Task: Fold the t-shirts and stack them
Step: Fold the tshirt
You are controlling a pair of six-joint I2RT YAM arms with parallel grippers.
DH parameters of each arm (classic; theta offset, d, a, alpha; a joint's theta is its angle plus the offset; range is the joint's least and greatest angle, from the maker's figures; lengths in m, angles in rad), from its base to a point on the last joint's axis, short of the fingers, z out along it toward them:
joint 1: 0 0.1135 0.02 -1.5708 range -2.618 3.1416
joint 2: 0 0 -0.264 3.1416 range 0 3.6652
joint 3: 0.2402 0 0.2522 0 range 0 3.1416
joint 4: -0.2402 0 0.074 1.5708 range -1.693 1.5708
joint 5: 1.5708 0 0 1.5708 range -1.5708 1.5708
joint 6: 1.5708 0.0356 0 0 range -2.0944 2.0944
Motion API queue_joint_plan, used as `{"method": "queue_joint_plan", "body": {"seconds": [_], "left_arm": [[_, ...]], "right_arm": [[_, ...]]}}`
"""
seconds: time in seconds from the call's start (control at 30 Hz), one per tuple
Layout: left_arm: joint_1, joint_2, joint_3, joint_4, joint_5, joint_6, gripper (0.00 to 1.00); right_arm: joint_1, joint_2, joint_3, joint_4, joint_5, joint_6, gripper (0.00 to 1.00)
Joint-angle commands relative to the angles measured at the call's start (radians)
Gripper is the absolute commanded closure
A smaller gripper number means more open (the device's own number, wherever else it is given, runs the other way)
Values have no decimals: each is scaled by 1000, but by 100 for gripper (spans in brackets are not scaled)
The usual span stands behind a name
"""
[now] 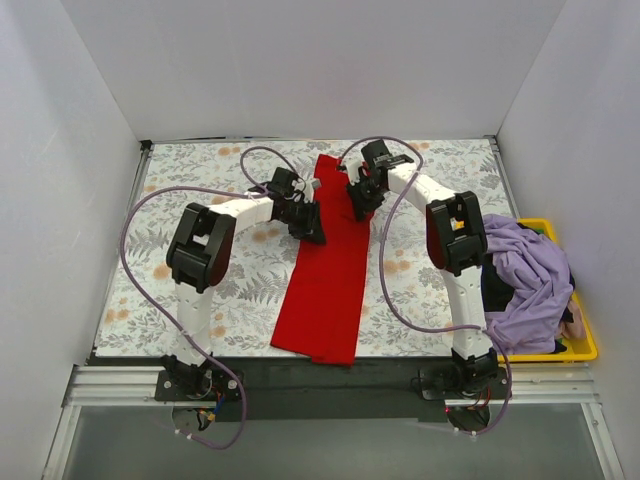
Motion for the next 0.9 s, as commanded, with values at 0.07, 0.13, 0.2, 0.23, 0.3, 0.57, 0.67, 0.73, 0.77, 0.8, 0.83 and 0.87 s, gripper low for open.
{"method": "queue_joint_plan", "body": {"seconds": [0.07,0.13,0.2,0.23,0.3,0.57,0.67,0.73,0.77,0.8,0.83,0.87], "left_arm": [[100,54,76,40,-22,-35,74],[121,80,99,40,1,-43,74],[124,93,110,43,35,-45,74],[124,100,118,45,46,-45,74],[124,116,127,60,58,-63,74],[121,125,106,71,129,-103,74],[118,81,64,65,143,-80,74],[118,47,26,63,140,-69,73],[118,35,17,63,130,-48,72],[118,22,6,65,132,-31,68],[118,-14,4,78,141,-8,66],[117,-36,6,89,170,10,62]], "right_arm": [[5,123,138,88,88,-45,80],[8,186,245,91,118,-56,79],[10,237,322,108,144,-73,79],[11,246,330,122,179,-79,78],[13,263,347,157,215,-90,77],[12,223,286,216,269,-160,72],[10,116,139,209,221,-182,66],[10,39,83,205,186,-173,59],[10,15,48,199,172,-169,50],[8,-32,31,197,158,-166,45],[5,-59,23,194,122,-163,41],[5,-83,17,190,97,-159,33]]}}
